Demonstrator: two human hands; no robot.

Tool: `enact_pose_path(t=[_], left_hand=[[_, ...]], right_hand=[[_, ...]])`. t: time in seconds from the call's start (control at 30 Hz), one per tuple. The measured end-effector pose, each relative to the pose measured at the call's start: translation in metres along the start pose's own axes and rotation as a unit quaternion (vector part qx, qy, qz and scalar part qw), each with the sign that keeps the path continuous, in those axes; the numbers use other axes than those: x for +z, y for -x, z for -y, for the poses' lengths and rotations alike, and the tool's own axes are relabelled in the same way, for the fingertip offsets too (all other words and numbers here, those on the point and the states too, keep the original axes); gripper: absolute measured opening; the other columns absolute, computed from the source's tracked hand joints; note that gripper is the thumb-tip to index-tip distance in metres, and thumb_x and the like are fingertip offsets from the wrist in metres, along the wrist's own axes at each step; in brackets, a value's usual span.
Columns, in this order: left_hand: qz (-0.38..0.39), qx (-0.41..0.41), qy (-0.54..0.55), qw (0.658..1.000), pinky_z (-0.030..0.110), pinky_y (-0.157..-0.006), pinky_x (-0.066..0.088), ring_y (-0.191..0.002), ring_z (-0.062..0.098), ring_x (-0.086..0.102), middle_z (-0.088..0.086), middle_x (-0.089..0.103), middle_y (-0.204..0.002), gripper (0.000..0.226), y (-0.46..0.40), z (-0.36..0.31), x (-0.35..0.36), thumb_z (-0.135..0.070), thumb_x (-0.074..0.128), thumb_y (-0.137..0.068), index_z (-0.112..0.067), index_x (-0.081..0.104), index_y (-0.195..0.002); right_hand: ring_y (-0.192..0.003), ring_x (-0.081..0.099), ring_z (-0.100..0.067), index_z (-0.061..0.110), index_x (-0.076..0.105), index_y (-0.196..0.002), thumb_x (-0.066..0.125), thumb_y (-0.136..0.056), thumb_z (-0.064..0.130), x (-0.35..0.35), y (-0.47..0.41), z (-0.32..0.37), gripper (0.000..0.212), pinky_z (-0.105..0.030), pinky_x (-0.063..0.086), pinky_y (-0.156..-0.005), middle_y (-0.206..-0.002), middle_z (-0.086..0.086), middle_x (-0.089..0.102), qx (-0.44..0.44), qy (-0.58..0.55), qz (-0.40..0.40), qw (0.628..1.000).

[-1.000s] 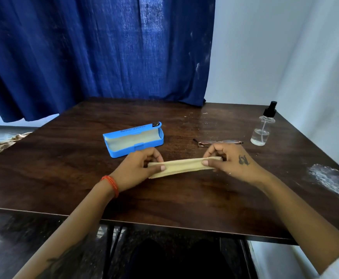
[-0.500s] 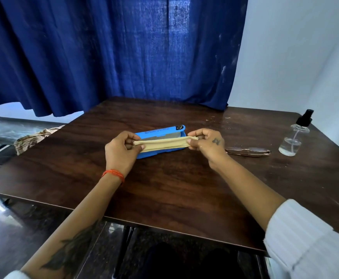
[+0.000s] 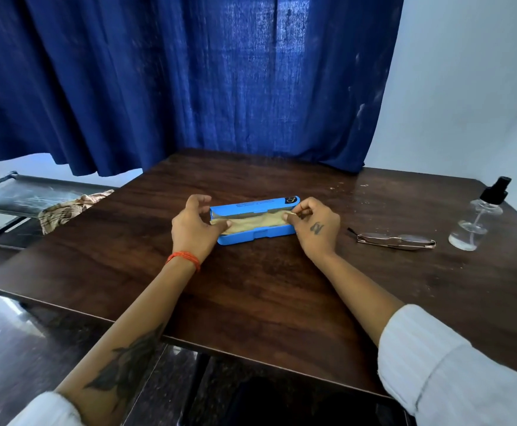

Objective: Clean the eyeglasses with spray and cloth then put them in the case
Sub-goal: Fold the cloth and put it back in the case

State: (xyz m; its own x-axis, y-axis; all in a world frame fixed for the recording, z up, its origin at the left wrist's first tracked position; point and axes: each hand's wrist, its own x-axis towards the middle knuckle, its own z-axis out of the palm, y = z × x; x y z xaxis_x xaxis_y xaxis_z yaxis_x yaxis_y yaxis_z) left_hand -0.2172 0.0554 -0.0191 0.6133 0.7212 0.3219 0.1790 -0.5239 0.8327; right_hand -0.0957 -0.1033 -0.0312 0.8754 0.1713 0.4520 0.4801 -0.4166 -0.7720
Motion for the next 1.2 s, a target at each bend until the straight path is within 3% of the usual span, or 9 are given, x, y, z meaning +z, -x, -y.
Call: enact_pose_path(t=[0.13, 0.3, 0.47, 0.63, 0.77, 0.83, 0.9, 1.03, 1.2], left_hand=[[0.007, 0.001, -0.017, 1.000, 0.036, -0.090, 0.049, -0.100, 0.022, 0.059, 0.006, 0.063, -0.111, 0.056, -0.003, 0.003, 0.001, -0.024, 0.080, -0.067, -0.018, 0.053, -0.115], [0.003, 0.012, -0.018, 1.000, 0.036, -0.090, 0.049, -0.099, 0.021, 0.057, 0.007, 0.061, -0.107, 0.053, -0.003, 0.009, 0.005, -0.025, 0.080, -0.067, -0.017, 0.055, -0.112], [-0.002, 0.029, -0.014, 0.999, 0.029, -0.082, 0.047, -0.093, 0.016, 0.055, 0.004, 0.058, -0.103, 0.042, -0.004, 0.011, 0.007, -0.028, 0.078, -0.068, -0.018, 0.058, -0.103], [0.019, 0.035, 0.010, 0.999, 0.018, -0.073, 0.042, -0.084, 0.010, 0.054, 0.004, 0.052, -0.111, 0.031, -0.004, 0.012, 0.006, -0.027, 0.071, -0.075, -0.021, 0.058, -0.102], [0.130, 0.029, 0.069, 0.989, 0.029, -0.091, 0.045, -0.105, 0.014, 0.054, -0.004, 0.056, -0.117, 0.034, -0.011, 0.015, 0.004, -0.035, 0.072, -0.074, -0.028, 0.058, -0.104], [0.169, 0.037, 0.097, 0.980, 0.021, -0.087, 0.045, -0.107, 0.010, 0.055, -0.013, 0.060, -0.109, 0.030, -0.014, 0.014, 0.005, -0.039, 0.069, -0.076, -0.029, 0.061, -0.104], [0.160, 0.051, 0.103, 0.980, 0.016, -0.081, 0.043, -0.101, 0.008, 0.058, -0.016, 0.062, -0.101, 0.023, -0.019, 0.013, 0.007, -0.041, 0.065, -0.080, -0.027, 0.064, -0.098], [0.141, 0.032, 0.113, 0.983, 0.025, -0.082, 0.045, -0.089, 0.011, 0.057, -0.012, 0.062, -0.091, 0.021, -0.025, 0.013, 0.014, -0.049, 0.056, -0.083, -0.030, 0.063, -0.088], [0.057, 0.065, 0.049, 0.995, 0.020, -0.070, 0.039, -0.086, 0.009, 0.052, -0.008, 0.058, -0.093, 0.030, -0.016, 0.013, 0.030, -0.048, 0.041, -0.091, -0.022, 0.054, -0.097]], right_hand=[[-0.078, 0.061, -0.017, 0.012, 0.072, -0.081, 0.071, -0.078, 0.016, 0.001, 0.003, -0.001, 0.005, -0.024, 0.044, -0.071, -0.087, -0.004, 0.068, -0.052, 0.072, 0.010, 0.996], [-0.088, 0.057, -0.025, 0.009, 0.071, -0.093, 0.064, -0.079, 0.009, 0.000, 0.026, 0.010, 0.016, -0.030, 0.045, -0.076, -0.095, -0.008, 0.065, -0.153, 0.135, 0.020, 0.979], [-0.103, 0.054, -0.027, 0.003, 0.065, -0.107, 0.061, -0.076, 0.002, 0.017, 0.046, 0.035, 0.031, -0.034, 0.042, -0.092, -0.104, -0.012, 0.064, -0.287, 0.134, 0.185, 0.930], [-0.118, 0.047, -0.022, 0.011, 0.052, -0.124, 0.057, -0.087, 0.027, 0.029, 0.045, 0.038, 0.041, -0.036, 0.035, -0.103, -0.125, -0.006, 0.058, -0.299, 0.148, 0.265, 0.905], [-0.125, 0.042, -0.021, 0.018, 0.042, -0.134, 0.046, -0.090, 0.046, 0.032, 0.044, 0.035, 0.052, -0.035, 0.028, -0.104, -0.135, -0.004, 0.051, -0.301, 0.200, 0.278, 0.890], [-0.129, 0.038, -0.021, 0.020, 0.040, -0.136, 0.041, -0.090, 0.052, 0.034, 0.043, 0.033, 0.056, -0.036, 0.027, -0.105, -0.139, -0.003, 0.047, -0.302, 0.221, 0.280, 0.884], [-0.125, 0.040, -0.022, 0.020, 0.042, -0.134, 0.038, -0.089, 0.056, 0.035, 0.042, 0.033, 0.058, -0.036, 0.030, -0.102, -0.137, -0.004, 0.049, -0.302, 0.249, 0.275, 0.878], [-0.110, 0.048, -0.023, 0.018, 0.046, -0.129, 0.034, -0.089, 0.059, 0.037, 0.043, 0.035, 0.059, -0.035, 0.034, -0.093, -0.126, -0.005, 0.056, -0.303, 0.276, 0.268, 0.872], [-0.113, 0.046, -0.024, 0.016, 0.046, -0.126, 0.035, -0.092, 0.053, 0.036, 0.046, 0.035, 0.052, -0.038, 0.029, -0.101, -0.125, -0.005, 0.055, -0.295, 0.268, 0.274, 0.875]])
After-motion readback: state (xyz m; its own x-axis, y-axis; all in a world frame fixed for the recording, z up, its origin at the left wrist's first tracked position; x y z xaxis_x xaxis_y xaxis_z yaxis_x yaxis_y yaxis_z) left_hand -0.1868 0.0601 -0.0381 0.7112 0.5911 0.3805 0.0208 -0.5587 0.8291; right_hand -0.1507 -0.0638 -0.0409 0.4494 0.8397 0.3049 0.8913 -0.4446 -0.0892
